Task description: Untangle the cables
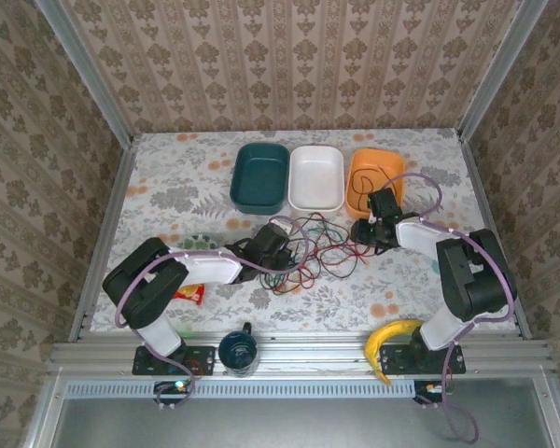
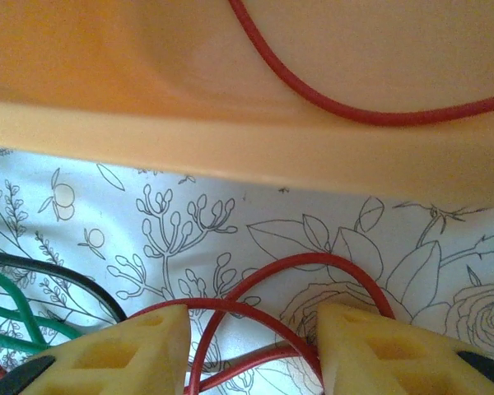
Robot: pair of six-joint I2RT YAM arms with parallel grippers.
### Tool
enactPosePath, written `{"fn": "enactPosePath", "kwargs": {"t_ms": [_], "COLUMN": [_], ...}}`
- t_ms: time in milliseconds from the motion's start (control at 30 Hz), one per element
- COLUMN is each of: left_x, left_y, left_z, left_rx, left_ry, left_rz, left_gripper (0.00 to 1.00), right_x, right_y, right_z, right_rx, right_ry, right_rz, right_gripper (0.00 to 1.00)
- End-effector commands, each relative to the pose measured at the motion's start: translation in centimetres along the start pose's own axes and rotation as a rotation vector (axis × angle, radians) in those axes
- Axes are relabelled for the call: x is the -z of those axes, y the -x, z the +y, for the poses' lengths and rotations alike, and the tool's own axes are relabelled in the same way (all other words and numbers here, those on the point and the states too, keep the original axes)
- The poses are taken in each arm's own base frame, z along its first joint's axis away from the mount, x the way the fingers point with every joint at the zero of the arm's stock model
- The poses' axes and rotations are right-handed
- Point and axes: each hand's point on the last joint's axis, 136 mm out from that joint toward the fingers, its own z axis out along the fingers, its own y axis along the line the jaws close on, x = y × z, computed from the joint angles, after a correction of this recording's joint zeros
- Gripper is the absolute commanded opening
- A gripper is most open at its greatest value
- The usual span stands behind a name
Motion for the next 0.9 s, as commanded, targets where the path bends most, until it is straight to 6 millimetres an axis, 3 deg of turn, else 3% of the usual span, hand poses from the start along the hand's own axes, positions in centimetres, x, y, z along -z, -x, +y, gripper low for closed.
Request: {"fn": "enactPosePath", "kwargs": {"t_ms": [0,367,600,733,867], "left_x": [-0.2,-0.3,-0.3,-0.4,-0.5], "left_y": [-0.7,-0.7,-0.5,-0.5,-0.5], "left_z": [-0.3,-0.4,-0.4,-0.5,-0.4], "left_rx": [-0.035,-0.040,-0.045,-0.037,-0.038], "left_ry": [0.001,-0.005,-0.005,-0.008,-0.004], "left_rz": [0.032,0.032,0.030,0.029,0.027], "left_gripper": [0.00,0.00,0.00,0.00,0.00], "right_x": [0.5,2.2,1.9,1.6,1.6], "right_y": [-1.7,-2.9,-3.5,-3.8,-3.7], "right_z": [-0.8,-1.3,-1.6,-1.6,-1.6], "right_rx": [-0.037,-0.020,-0.021,-0.021,-0.028], "right_ry": [-0.027,-0.040,-0.045,-0.050,-0.045], "right_rz": [0.060,0.081,0.105,0.124,0.118], "right_gripper": [0.47,0.46,0.44,0.41,0.29]}}
